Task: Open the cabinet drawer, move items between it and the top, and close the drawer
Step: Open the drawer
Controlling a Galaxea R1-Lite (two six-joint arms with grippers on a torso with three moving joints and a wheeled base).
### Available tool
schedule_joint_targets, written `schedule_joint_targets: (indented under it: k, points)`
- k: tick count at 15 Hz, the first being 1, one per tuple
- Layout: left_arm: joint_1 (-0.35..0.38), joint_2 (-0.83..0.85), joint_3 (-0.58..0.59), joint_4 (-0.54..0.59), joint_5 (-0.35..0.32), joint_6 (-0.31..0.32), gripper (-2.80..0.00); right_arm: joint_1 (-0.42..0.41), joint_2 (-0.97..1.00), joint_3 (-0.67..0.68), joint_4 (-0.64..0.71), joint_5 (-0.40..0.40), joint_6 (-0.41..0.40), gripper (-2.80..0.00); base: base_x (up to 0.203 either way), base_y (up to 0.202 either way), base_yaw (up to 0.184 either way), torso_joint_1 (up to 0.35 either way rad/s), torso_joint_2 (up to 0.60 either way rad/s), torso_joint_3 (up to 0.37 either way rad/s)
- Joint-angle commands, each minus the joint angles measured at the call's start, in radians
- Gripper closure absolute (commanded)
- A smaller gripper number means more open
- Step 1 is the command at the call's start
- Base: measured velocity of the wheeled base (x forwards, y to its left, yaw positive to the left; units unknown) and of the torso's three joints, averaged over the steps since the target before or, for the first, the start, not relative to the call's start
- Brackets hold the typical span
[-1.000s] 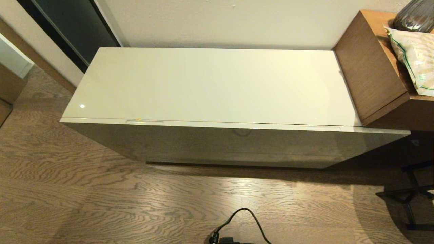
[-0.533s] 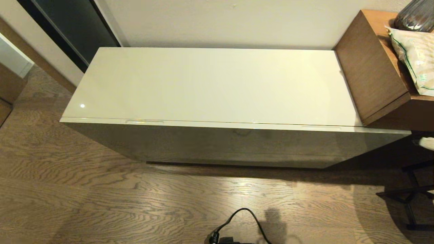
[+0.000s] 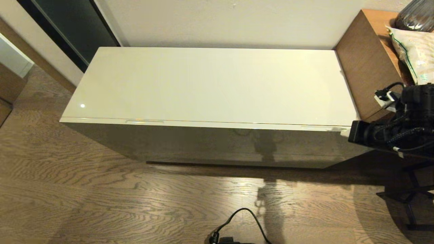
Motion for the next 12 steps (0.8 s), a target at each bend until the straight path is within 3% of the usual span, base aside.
schedule_joint_targets:
  k: [1, 3, 12]
  points:
    - [0.000, 0.001, 0.000, 0.000, 0.000, 0.000, -2.80, 0.002, 0.104, -0.009, -0.059, -0.016, 0.012, 0.00, 0.000, 0.000, 0.000, 0.000, 0.00, 0.000]
    - [0.000, 0.001, 0.000, 0.000, 0.000, 0.000, -2.80, 0.002, 0.129, -0.034, -0.096, -0.050, 0.024, 0.00, 0.000, 0.000, 0.000, 0.000, 0.00, 0.000]
    - [0.000, 0.001, 0.000, 0.000, 0.000, 0.000, -2.80, 0.040, 0.174, -0.005, -0.088, -0.051, 0.082, 0.00, 0.000, 0.000, 0.000, 0.000, 0.00, 0.000]
